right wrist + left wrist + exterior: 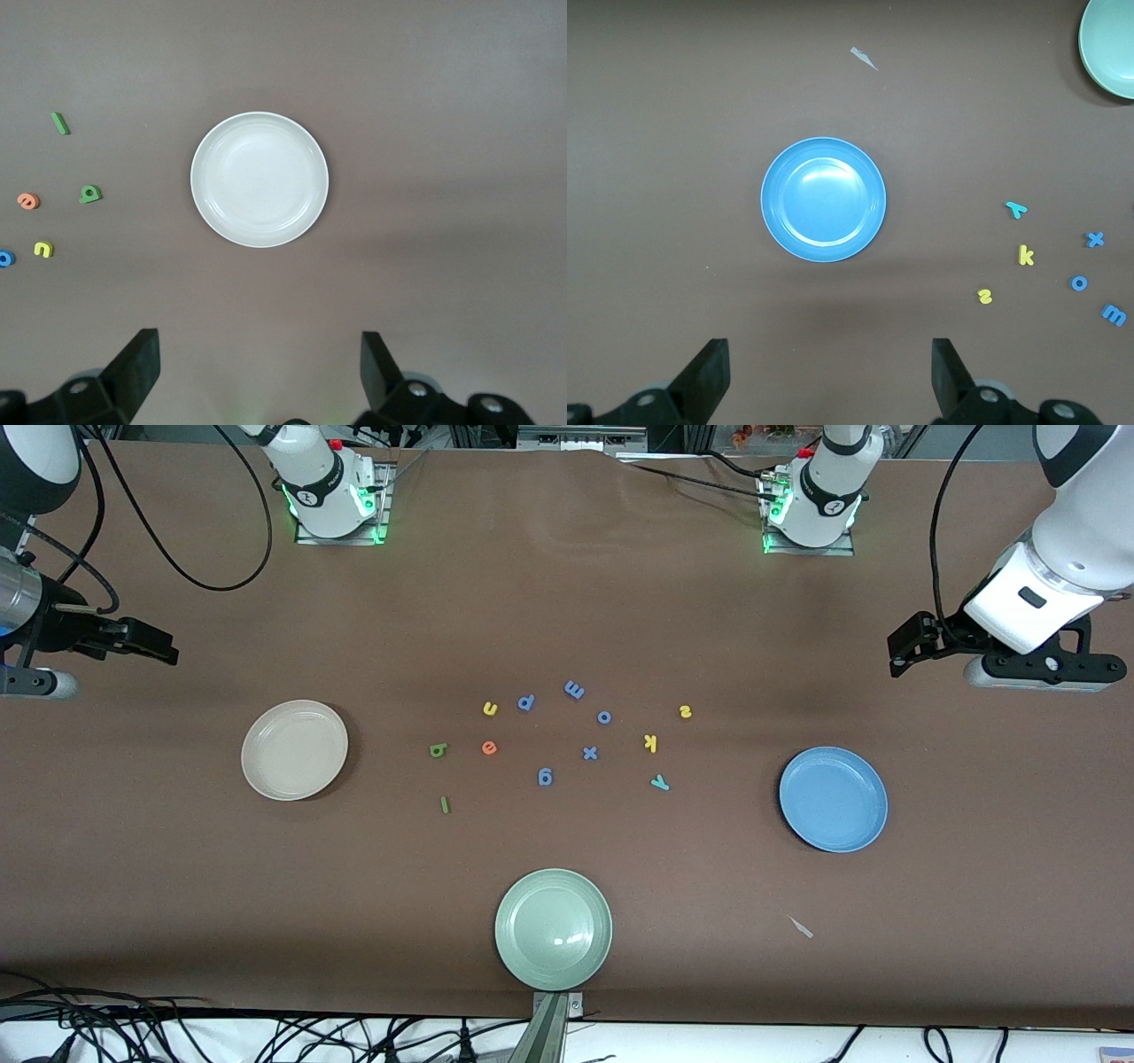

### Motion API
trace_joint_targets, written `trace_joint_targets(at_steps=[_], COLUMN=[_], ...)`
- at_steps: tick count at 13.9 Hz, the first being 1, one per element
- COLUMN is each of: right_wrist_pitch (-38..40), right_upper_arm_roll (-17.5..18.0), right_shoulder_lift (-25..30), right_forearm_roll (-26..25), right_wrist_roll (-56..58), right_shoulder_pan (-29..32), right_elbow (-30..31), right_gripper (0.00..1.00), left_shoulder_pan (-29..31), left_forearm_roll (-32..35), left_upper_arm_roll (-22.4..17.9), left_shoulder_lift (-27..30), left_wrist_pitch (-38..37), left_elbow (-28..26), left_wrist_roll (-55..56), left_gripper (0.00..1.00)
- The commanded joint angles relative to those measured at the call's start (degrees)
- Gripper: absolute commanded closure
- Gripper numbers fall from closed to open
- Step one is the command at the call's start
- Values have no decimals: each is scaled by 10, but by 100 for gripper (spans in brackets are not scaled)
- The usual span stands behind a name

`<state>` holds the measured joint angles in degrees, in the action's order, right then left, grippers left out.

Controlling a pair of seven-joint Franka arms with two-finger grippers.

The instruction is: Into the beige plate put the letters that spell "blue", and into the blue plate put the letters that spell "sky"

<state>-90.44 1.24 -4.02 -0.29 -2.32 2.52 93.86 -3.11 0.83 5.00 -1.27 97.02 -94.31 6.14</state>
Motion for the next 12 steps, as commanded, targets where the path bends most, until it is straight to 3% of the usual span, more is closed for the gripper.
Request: trace_joint_targets(at_steps=[1,12], right_wrist_pitch=[4,4], right_upper_arm_roll=[2,2], right_shoulder_lift=[-5,-5], right_forearm_roll=[8,8], right_wrist_roll=[-5,0], right_shoulder_pan=[5,5], right_elbow=[-12,-12], right_gripper=[0,0], left_shoulder_pan=[-2,-4], left_forearm_roll=[0,0], left_upper_arm_roll=[-2,-2], left_shoulder_lift=[0,0], left_wrist_pitch=[-9,-9], left_elbow=[6,6], left_wrist_roll=[-9,-9], left_gripper=[0,0])
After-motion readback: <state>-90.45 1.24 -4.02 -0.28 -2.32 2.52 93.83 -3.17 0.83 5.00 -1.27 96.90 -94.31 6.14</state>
